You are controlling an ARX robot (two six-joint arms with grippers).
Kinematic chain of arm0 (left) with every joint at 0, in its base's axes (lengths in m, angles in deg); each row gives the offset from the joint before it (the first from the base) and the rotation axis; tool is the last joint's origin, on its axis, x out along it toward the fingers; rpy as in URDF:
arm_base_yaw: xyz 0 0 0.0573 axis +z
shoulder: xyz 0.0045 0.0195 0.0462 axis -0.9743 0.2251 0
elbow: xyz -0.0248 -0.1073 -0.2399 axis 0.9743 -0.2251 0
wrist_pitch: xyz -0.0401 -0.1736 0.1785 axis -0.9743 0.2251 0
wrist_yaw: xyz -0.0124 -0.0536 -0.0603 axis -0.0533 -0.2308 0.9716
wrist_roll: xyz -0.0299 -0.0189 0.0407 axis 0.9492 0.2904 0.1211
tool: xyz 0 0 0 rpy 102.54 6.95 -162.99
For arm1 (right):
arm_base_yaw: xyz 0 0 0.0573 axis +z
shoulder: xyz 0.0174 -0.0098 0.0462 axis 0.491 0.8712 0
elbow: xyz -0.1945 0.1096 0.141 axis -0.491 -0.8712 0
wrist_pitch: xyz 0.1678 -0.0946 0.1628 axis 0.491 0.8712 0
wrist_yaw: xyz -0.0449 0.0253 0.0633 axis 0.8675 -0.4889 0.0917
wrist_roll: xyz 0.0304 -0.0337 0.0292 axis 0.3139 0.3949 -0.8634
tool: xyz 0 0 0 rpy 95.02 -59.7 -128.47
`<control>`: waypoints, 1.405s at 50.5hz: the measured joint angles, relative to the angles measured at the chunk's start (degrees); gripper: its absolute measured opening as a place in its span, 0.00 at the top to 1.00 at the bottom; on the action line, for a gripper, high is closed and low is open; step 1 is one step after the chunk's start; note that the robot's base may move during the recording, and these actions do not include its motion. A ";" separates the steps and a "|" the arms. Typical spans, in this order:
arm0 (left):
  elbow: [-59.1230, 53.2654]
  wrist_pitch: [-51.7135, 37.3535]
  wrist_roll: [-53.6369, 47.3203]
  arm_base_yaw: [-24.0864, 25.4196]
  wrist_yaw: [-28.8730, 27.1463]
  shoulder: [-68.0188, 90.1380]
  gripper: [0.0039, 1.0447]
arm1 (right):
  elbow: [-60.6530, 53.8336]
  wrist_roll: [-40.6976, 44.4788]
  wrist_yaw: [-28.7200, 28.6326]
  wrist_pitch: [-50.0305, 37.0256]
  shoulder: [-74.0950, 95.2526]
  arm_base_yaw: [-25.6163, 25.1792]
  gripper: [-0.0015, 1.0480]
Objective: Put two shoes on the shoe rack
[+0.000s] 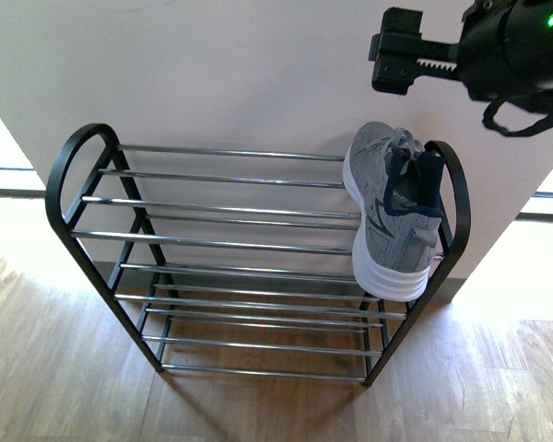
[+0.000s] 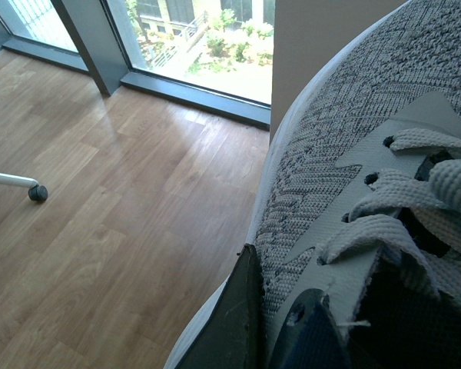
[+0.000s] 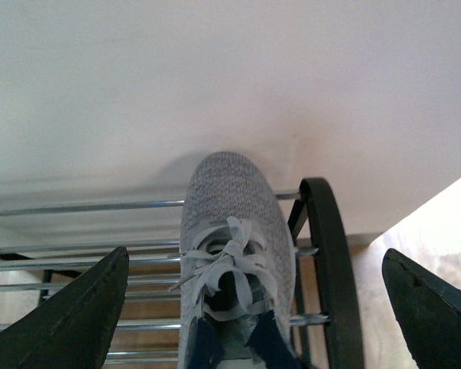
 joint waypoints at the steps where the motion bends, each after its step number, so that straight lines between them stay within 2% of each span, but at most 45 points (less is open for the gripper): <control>1: 0.00 0.00 0.00 0.00 0.00 0.00 0.99 | -0.15 1.95 -0.52 0.24 -0.79 -0.20 0.09; 10: 0.00 0.00 0.00 0.00 0.00 0.00 0.99 | -3.26 19.58 -9.44 6.38 -10.86 -3.78 0.09; 18: 0.00 0.00 0.00 0.00 0.00 0.00 0.99 | -8.76 34.99 -17.51 9.18 -24.98 -11.72 0.09; 25: 0.00 0.00 0.00 0.00 0.00 0.00 0.99 | -12.37 38.93 -22.95 9.92 -33.03 -18.14 0.09; 31: 0.00 0.00 0.00 0.00 0.00 0.00 0.99 | -18.38 43.06 -29.55 10.73 -42.58 -27.32 0.09; 35: 0.00 0.00 0.00 0.00 0.00 0.00 0.99 | -22.27 43.34 -34.53 12.74 -48.52 -33.35 0.09; 38: 0.00 0.00 0.00 0.00 0.00 0.00 0.99 | -23.87 43.34 -35.30 13.07 -51.17 -35.93 0.09; 40: 0.00 0.00 0.00 0.00 0.00 0.00 0.99 | -25.27 40.74 -38.64 9.11 -51.76 -36.76 0.12; 42: 0.00 0.00 0.00 0.00 0.00 0.00 0.99 | -28.94 34.27 -42.36 0.11 -52.81 -36.39 0.20; 46: 0.00 0.00 0.00 0.00 0.04 0.02 0.99 | -35.67 24.85 -41.99 -8.94 -56.11 -33.35 0.35; 52: 0.00 0.00 0.00 0.00 -0.02 0.00 0.99 | -41.72 19.47 -37.62 -10.25 -61.35 -29.31 0.57; 63: 0.00 0.00 0.00 0.00 0.02 0.00 0.99 | -48.83 17.44 -31.61 -9.84 -69.02 -22.95 0.97; 71: 0.00 0.00 0.00 0.00 0.00 0.00 0.99 | -51.91 17.22 -28.59 -8.20 -73.59 -19.82 0.98</control>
